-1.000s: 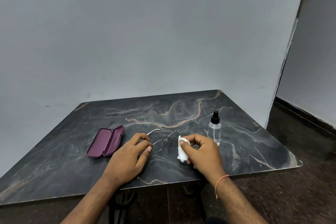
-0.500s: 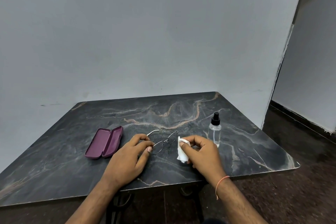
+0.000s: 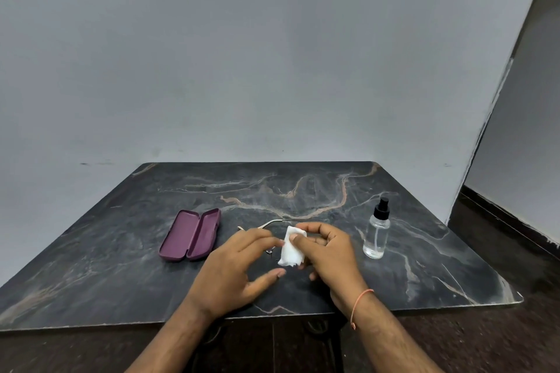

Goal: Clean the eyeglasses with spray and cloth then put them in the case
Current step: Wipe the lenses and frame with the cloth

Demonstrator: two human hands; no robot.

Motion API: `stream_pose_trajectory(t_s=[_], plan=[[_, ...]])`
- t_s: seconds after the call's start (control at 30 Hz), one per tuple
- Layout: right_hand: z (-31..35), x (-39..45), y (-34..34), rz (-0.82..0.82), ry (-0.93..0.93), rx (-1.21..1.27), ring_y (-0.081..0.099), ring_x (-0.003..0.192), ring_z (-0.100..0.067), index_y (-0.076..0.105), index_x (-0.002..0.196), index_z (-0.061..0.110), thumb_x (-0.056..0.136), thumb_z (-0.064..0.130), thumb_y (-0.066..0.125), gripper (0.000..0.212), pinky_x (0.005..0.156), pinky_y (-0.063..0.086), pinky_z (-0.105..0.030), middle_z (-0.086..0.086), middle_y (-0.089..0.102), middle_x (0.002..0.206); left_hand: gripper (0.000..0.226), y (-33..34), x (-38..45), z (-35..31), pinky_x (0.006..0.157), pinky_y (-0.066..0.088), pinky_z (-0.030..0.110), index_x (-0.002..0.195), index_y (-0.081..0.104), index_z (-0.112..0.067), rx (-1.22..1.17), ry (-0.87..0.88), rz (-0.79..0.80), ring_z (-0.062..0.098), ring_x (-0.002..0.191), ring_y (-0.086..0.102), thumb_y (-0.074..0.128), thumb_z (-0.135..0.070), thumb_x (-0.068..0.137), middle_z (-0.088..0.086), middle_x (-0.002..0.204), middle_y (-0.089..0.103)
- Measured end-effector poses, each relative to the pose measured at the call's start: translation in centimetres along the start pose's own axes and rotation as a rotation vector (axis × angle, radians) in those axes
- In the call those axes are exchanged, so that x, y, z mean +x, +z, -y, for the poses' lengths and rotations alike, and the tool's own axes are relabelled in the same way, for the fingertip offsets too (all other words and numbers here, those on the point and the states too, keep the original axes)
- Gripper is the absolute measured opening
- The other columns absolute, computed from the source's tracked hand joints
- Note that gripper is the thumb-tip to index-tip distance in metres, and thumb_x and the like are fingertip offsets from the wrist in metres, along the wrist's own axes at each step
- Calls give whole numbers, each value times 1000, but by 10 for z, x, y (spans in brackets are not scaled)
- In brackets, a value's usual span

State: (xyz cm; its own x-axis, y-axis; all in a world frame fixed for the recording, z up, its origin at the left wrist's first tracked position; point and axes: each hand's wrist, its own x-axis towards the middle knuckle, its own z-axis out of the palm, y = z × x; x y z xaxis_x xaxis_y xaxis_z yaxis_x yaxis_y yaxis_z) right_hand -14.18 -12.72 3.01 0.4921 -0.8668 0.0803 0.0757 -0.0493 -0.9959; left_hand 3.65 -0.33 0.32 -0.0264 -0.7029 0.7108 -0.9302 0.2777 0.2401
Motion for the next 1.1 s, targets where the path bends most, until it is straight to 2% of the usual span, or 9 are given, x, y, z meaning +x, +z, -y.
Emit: stream_pose_trajectory(t_s=[0.1, 0.2, 0.33, 0.43, 0.63, 0.73, 0.87, 1.0, 1.1], plan=[[4, -1, 12, 11, -2, 4, 67, 58, -12, 78, 106, 22, 95, 23, 81, 11, 40, 40, -22, -7, 84, 82, 44, 0, 0, 2, 91, 56, 27, 137, 72, -32, 36, -5, -11, 8, 107, 67, 75, -54, 99, -21, 130, 66], [10, -4, 15, 51, 0, 12, 71, 66, -8, 79, 110, 24, 96, 28, 80, 14, 44, 44, -21, -4, 84, 84, 41, 0, 0, 4, 90, 55, 23, 138, 75, -28, 36, -38, -70, 4, 102, 64, 76, -45, 100, -19, 123, 71], [20, -9, 16, 182, -12, 0, 79, 81, -11, 75, 123, 25, 96, 18, 80, 29, 52, 47, -20, 0, 86, 101, 35, -1, -1, 7, 89, 58, 28, 134, 78, -24, -37, -113, -173, 3, 105, 67, 73, -30, 100, -17, 117, 74], [24, -12, 17, 212, -49, -12, 79, 87, -15, 73, 127, 23, 96, 11, 80, 34, 53, 48, -18, 1, 86, 105, 36, -1, -1, 8, 88, 60, 34, 134, 78, -21, -117, -147, -210, 6, 108, 71, 76, -21, 99, -16, 119, 76], [25, -12, 20, 198, -130, -51, 82, 93, -8, 77, 121, 24, 95, 8, 82, 31, 62, 53, -10, 2, 86, 102, 47, -3, -2, 6, 79, 59, 27, 141, 73, -24, -165, -133, -188, 6, 98, 70, 82, -38, 96, -19, 118, 75], [22, -11, 22, 214, -179, -109, 82, 101, -12, 78, 124, 25, 94, 11, 84, 34, 73, 58, -15, 4, 86, 105, 41, -2, -2, 10, 79, 60, 33, 138, 75, -25, -131, -132, -227, 5, 93, 71, 79, -35, 98, -20, 112, 77], [20, -11, 24, 193, -225, -173, 80, 108, -7, 79, 125, 24, 92, 9, 86, 37, 92, 63, -26, 10, 85, 107, 37, -1, -2, 11, 86, 61, 38, 140, 74, -29, -128, -137, -241, 5, 100, 74, 70, -32, 103, -19, 114, 79], [23, -12, 23, 129, -205, -134, 82, 92, -7, 80, 109, 26, 89, 3, 87, 31, 74, 61, -17, 4, 86, 96, 34, -1, -2, 11, 87, 61, 39, 141, 73, -32, -150, -134, -216, 8, 102, 75, 64, -36, 107, -19, 116, 78], [27, -13, 23, 115, -170, -82, 80, 78, -5, 79, 106, 20, 86, -1, 87, 30, 60, 56, -13, 1, 86, 91, 31, 1, -2, 11, 88, 62, 38, 135, 76, -28, -141, -145, -198, 5, 108, 74, 66, -31, 106, -22, 120, 76]])
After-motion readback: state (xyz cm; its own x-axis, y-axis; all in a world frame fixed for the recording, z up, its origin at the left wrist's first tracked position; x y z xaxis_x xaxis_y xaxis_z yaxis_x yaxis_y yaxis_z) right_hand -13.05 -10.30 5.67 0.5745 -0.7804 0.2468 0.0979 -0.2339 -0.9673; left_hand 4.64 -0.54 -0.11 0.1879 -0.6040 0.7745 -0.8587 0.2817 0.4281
